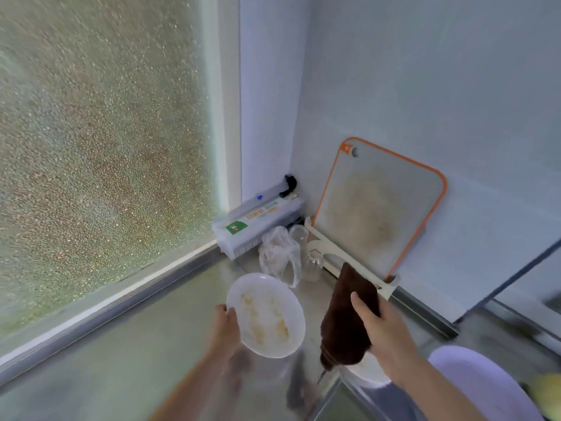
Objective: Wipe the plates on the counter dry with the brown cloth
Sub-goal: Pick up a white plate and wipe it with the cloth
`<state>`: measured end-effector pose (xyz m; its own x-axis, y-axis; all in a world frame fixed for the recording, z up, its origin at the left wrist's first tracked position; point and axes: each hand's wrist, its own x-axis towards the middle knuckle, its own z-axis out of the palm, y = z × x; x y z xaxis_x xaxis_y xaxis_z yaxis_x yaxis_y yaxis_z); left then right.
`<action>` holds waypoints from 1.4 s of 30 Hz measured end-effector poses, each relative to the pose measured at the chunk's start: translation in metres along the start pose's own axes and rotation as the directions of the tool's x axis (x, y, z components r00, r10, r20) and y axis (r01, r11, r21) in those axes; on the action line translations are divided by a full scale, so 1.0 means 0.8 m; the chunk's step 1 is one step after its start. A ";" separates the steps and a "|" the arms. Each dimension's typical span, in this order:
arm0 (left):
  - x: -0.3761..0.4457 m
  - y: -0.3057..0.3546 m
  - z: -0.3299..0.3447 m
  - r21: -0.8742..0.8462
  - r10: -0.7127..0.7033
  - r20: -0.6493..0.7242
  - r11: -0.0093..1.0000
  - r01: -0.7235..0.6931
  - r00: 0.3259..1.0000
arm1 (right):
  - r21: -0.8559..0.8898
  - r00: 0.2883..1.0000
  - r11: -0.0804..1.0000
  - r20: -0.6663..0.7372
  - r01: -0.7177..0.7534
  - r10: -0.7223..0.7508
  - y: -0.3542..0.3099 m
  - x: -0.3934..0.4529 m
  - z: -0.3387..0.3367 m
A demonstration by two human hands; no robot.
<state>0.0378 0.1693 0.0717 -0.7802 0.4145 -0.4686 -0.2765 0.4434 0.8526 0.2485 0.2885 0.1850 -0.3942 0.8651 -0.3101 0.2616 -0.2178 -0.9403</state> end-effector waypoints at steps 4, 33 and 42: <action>-0.067 0.049 -0.032 -0.096 0.127 -0.013 0.987 -0.127 0.992 | -0.379 0.910 0.836 0.037 0.396 -0.413 -0.070 -0.023 0.004; -0.269 0.200 -0.045 -0.559 0.375 0.494 0.828 -0.043 0.785 | -0.875 0.532 -0.072 0.354 0.478 -0.769 -0.120 -0.122 0.002; -0.296 0.215 -0.033 -0.532 0.398 0.516 0.843 -0.081 0.758 | -0.892 0.480 0.210 0.010 0.401 -0.877 -0.126 -0.112 -0.024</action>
<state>0.1603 0.1266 0.3357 -0.4124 0.9009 -0.1351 -0.4684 -0.0825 0.8797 0.2742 0.2412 0.3101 -0.4272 0.6016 0.6749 0.6820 0.7045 -0.1963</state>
